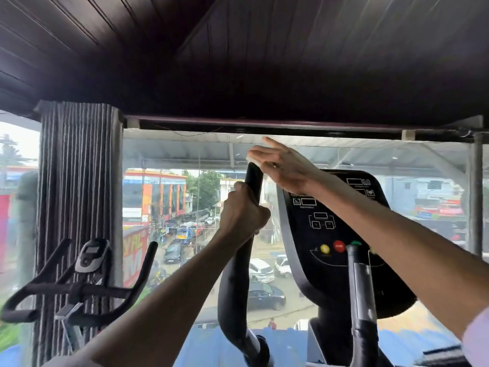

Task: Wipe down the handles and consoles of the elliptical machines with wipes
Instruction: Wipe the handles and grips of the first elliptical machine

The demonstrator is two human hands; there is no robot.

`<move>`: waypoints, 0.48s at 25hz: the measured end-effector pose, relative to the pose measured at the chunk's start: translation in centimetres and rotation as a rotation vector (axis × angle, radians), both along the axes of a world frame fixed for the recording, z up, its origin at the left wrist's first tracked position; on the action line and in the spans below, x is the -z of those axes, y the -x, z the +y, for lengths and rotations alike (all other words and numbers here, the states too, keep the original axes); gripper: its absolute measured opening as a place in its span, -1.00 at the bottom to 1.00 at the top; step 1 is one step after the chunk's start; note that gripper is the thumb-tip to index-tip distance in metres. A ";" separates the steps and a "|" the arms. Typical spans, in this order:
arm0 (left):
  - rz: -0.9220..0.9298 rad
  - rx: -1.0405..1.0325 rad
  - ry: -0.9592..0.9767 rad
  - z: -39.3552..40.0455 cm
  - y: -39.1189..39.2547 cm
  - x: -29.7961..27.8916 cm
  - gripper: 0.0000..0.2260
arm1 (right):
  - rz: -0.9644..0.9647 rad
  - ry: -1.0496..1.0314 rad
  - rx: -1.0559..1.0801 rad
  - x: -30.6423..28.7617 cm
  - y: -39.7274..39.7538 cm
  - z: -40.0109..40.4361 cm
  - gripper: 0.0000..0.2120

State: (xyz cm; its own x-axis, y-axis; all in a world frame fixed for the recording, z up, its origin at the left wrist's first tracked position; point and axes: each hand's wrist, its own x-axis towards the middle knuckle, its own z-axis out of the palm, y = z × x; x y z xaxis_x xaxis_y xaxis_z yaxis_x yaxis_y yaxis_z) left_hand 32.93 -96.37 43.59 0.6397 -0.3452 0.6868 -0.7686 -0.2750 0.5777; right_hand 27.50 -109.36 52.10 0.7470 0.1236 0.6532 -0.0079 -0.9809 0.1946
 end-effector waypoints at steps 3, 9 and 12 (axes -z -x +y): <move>0.049 0.028 0.003 0.1 0.1 0.1 -0.70 | 0.001 0.044 -0.011 -0.5 -0.1 1.8 -0.43; 0.037 0.065 0.025 0.4 0.2 0.7 -0.66 | -0.122 0.141 -0.046 1.7 0.8 0.5 -0.53; 0.031 0.038 0.022 0.6 0.5 0.7 -0.70 | -0.075 0.031 0.012 0.2 -0.4 2.5 -0.43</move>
State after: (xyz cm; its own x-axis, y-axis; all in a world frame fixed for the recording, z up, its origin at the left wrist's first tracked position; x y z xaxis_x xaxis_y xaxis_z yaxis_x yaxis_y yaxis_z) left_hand 32.42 -95.74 42.90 0.6474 -0.3547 0.6746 -0.7599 -0.2328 0.6069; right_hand 27.89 -106.85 51.86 0.6974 0.1356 0.7037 -0.0353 -0.9742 0.2228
